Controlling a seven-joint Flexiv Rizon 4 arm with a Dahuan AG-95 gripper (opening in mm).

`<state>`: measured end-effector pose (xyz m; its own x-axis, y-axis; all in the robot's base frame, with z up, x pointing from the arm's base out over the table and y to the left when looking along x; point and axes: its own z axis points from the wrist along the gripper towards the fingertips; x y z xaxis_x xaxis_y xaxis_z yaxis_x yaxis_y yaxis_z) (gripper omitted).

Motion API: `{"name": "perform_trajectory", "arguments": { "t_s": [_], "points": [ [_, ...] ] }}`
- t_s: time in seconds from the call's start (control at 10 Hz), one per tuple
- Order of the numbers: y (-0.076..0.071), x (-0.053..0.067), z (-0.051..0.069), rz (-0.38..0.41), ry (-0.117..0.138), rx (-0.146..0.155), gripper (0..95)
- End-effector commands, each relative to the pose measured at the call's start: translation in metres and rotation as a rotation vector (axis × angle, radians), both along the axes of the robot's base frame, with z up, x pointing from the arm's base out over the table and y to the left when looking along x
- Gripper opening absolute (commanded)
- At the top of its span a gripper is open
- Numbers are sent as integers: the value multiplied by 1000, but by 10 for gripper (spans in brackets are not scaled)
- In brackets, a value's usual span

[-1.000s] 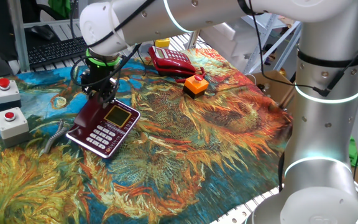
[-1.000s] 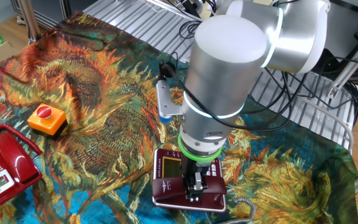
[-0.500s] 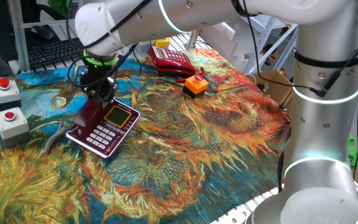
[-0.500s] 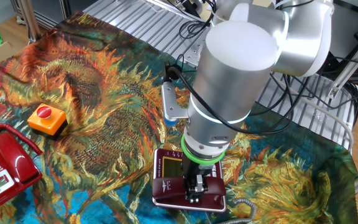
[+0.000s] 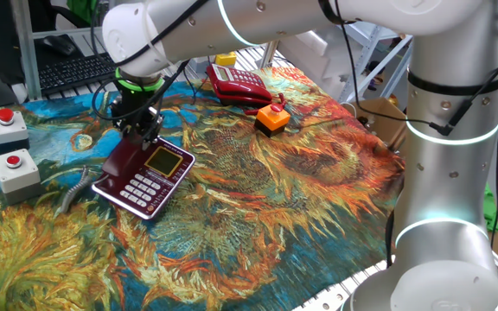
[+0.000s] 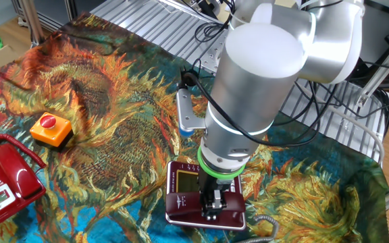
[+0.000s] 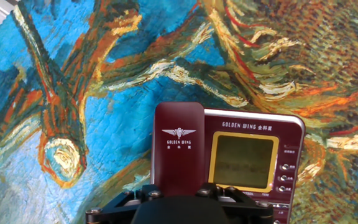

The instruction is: Place the handset of the telephone on the corresponding phone cradle

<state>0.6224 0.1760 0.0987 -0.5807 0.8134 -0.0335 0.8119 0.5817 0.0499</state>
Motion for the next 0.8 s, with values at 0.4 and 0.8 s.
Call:
{"name": "perform_trajectory", "arguments": {
  "t_s": [0.4,0.8],
  "points": [
    [8,-11,4,-25,-6,5,0],
    [10,-10,-2,-29,-19,-14,0]
  ]
}}
